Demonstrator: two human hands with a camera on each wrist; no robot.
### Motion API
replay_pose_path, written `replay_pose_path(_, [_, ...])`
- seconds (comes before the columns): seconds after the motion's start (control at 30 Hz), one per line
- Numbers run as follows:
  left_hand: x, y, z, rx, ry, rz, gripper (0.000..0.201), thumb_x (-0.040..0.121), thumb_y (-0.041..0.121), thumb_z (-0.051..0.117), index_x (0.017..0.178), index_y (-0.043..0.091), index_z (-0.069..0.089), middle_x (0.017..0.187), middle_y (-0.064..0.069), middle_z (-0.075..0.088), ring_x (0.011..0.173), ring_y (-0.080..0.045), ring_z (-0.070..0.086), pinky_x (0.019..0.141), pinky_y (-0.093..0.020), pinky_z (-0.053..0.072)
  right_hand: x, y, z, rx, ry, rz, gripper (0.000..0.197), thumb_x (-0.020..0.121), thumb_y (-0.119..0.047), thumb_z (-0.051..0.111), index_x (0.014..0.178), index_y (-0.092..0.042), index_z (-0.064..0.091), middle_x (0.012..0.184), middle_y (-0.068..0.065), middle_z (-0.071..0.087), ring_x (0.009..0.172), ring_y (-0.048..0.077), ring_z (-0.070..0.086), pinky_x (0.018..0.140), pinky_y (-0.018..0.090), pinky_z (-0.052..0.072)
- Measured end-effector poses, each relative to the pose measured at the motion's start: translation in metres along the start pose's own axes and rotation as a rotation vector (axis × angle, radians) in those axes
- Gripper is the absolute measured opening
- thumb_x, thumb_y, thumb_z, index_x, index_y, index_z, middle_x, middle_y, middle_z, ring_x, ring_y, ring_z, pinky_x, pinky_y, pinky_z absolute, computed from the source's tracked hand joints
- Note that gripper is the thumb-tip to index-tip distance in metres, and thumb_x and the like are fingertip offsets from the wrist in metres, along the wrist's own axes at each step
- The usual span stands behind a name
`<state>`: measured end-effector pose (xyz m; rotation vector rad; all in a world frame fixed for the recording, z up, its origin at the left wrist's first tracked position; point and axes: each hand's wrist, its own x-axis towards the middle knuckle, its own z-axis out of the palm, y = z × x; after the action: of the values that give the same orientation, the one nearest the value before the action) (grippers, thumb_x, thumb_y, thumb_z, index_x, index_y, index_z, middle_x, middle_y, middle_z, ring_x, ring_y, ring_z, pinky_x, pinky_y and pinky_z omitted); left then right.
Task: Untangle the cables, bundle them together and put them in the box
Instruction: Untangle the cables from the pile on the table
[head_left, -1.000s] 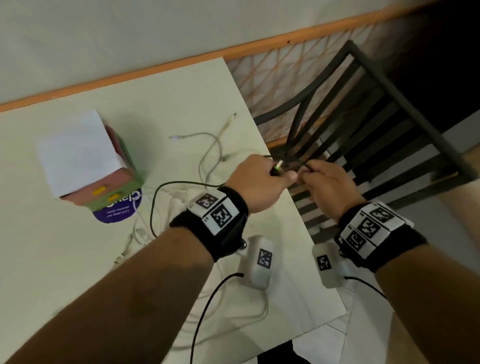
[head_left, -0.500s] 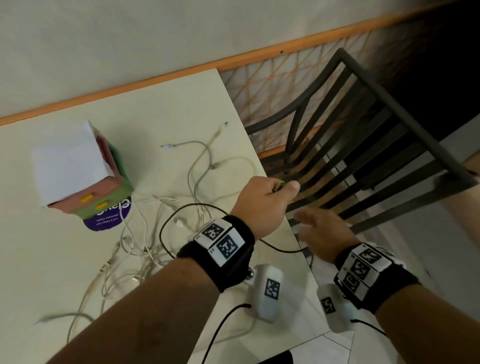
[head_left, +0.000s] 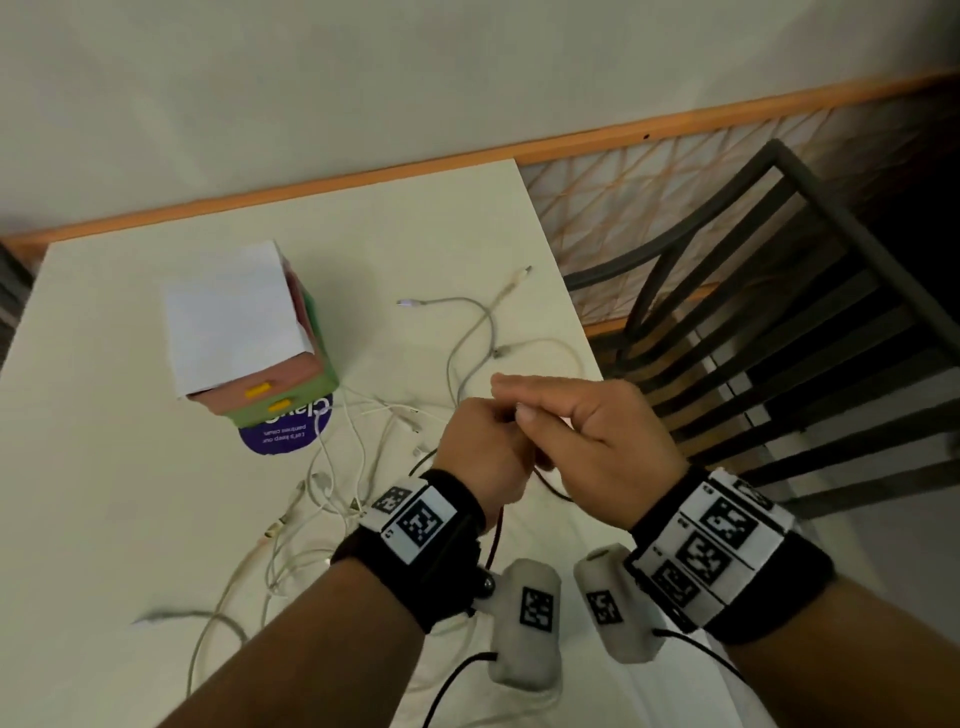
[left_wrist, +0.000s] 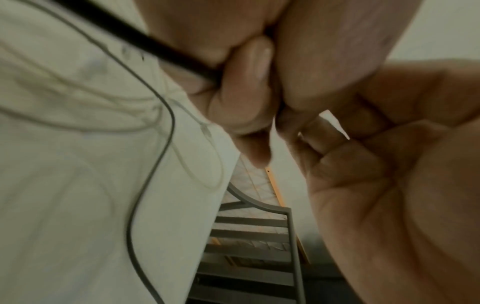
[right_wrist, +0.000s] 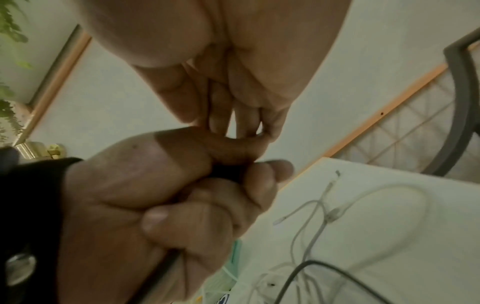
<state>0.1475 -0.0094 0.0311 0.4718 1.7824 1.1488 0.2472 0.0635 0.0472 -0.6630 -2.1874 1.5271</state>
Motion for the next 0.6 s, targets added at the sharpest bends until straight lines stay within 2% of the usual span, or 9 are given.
replay_pose_path(0.07, [0.005,-0.004,-0.015,0.027,0.045,-0.016,0.055,0.096,0.015,0.049,0.042,0.017,0.048,0.041,0.002,0.042,0.032,-0.012,0.031,0.044,-0.023,0.024,0.018,-0.002,0.015,0.056,0.026,0.073,0.028,0.091,-0.018,0.055,0.112,-0.021,0.073,0.096,-0.023,0.071,0.097,-0.006,0.065,0.088,0.017,0.05])
replay_pose_path(0.13, [0.013,-0.007,-0.029,0.031,0.129,-0.016,0.053,0.097,0.041,0.053,0.051,0.018,0.038,0.046,0.004,0.034,0.04,-0.014,0.028,0.045,-0.026,0.022,0.044,0.008,0.026,0.041,0.099,0.189,0.021,0.088,-0.017,0.059,0.1,-0.023,0.074,0.093,-0.012,0.073,0.094,0.002,0.066,0.089,0.024,0.053])
replay_pose_path(0.17, [0.016,-0.008,-0.036,-0.006,0.168,-0.027,0.053,0.095,0.045,0.056,0.054,0.02,0.034,0.047,0.006,0.03,0.042,-0.013,0.025,0.045,-0.026,0.021,0.058,0.016,0.03,-0.04,0.134,0.258,0.017,0.086,-0.017,0.061,0.097,-0.023,0.073,0.093,-0.009,0.072,0.093,0.007,0.066,0.089,0.028,0.054])
replay_pose_path(0.2, [0.02,-0.009,-0.042,-0.067,0.201,-0.044,0.051,0.092,0.041,0.062,0.056,0.022,0.031,0.047,0.008,0.027,0.042,-0.013,0.024,0.045,-0.026,0.021,0.072,0.026,0.033,-0.163,0.147,0.323,0.017,0.086,-0.018,0.061,0.098,-0.024,0.071,0.097,-0.008,0.071,0.095,0.01,0.066,0.09,0.03,0.053])
replay_pose_path(0.27, [0.027,-0.009,-0.055,-0.199,0.239,-0.079,0.048,0.087,0.02,0.071,0.059,0.022,0.031,0.043,0.01,0.024,0.04,-0.013,0.022,0.042,-0.024,0.02,0.096,0.045,0.036,-0.414,0.092,0.43,0.027,0.089,-0.017,0.056,0.113,-0.024,0.066,0.118,-0.006,0.065,0.11,0.016,0.061,0.097,0.029,0.048])
replay_pose_path(0.37, [0.034,-0.009,-0.071,-0.347,0.218,-0.101,0.046,0.085,0.003,0.066,0.062,0.02,0.03,0.045,0.007,0.022,0.041,-0.014,0.017,0.042,-0.021,0.018,0.124,0.072,0.038,-0.745,-0.055,0.499,0.044,0.091,-0.016,0.05,0.135,-0.022,0.052,0.142,0.002,0.045,0.129,0.025,0.044,0.106,0.034,0.039])
replay_pose_path(0.47, [0.036,-0.012,-0.083,-0.42,0.164,-0.084,0.043,0.085,-0.004,0.059,0.061,0.019,0.031,0.051,0.002,0.019,0.04,-0.013,0.015,0.043,-0.019,0.018,0.139,0.089,0.04,-0.991,-0.185,0.549,0.045,0.092,-0.019,0.049,0.137,-0.023,0.046,0.142,0.004,0.039,0.128,0.03,0.037,0.105,0.042,0.039])
replay_pose_path(0.53, [0.036,-0.012,-0.092,-0.466,0.156,-0.069,0.042,0.082,-0.011,0.053,0.06,0.018,0.032,0.054,0.001,0.02,0.039,-0.012,0.016,0.042,-0.018,0.018,0.14,0.094,0.042,-1.107,-0.226,0.547,0.039,0.091,-0.024,0.052,0.13,-0.027,0.051,0.136,0.002,0.042,0.125,0.03,0.038,0.099,0.043,0.041])
replay_pose_path(0.6, [0.038,-0.012,-0.101,-0.522,0.184,-0.05,0.043,0.083,-0.014,0.049,0.059,0.018,0.031,0.053,0.001,0.021,0.039,-0.011,0.016,0.041,-0.016,0.018,0.137,0.098,0.046,-1.161,-0.203,0.506,0.029,0.089,-0.025,0.055,0.118,-0.027,0.057,0.127,0.001,0.046,0.121,0.028,0.04,0.093,0.042,0.038])
